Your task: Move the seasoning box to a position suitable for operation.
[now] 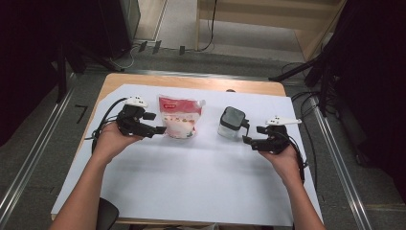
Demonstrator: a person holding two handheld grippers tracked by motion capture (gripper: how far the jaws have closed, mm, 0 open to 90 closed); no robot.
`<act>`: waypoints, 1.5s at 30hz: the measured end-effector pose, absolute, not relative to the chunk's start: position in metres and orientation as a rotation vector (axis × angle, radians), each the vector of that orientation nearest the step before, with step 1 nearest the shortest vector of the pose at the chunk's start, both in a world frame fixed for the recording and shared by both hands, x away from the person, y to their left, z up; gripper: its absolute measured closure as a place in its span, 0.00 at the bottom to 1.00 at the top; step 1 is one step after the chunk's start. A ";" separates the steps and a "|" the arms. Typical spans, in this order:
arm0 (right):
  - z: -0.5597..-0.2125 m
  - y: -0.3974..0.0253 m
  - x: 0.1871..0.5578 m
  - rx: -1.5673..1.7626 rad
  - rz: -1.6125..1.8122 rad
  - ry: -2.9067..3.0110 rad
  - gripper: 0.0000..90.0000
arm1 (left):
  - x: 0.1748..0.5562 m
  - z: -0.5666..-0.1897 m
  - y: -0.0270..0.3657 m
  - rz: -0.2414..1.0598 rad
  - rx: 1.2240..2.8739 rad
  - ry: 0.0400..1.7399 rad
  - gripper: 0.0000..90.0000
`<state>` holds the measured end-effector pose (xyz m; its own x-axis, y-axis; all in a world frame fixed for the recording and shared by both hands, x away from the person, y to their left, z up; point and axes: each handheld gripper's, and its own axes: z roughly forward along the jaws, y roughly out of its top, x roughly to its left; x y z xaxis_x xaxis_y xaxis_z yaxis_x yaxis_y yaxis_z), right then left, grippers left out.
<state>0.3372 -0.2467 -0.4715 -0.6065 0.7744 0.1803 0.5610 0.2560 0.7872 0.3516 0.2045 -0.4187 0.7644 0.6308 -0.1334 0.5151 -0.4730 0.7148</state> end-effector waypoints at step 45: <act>-0.482 -0.183 0.408 0.972 1.145 2.478 0.09 | 0.349 -0.430 0.205 0.112 2.210 0.854 0.31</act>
<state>0.4080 -0.1835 -0.4818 -0.7488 0.6606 0.0543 0.4695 0.4707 0.7470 0.3485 0.2051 -0.4300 0.7735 0.6092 -0.1747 0.5432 -0.4954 0.6779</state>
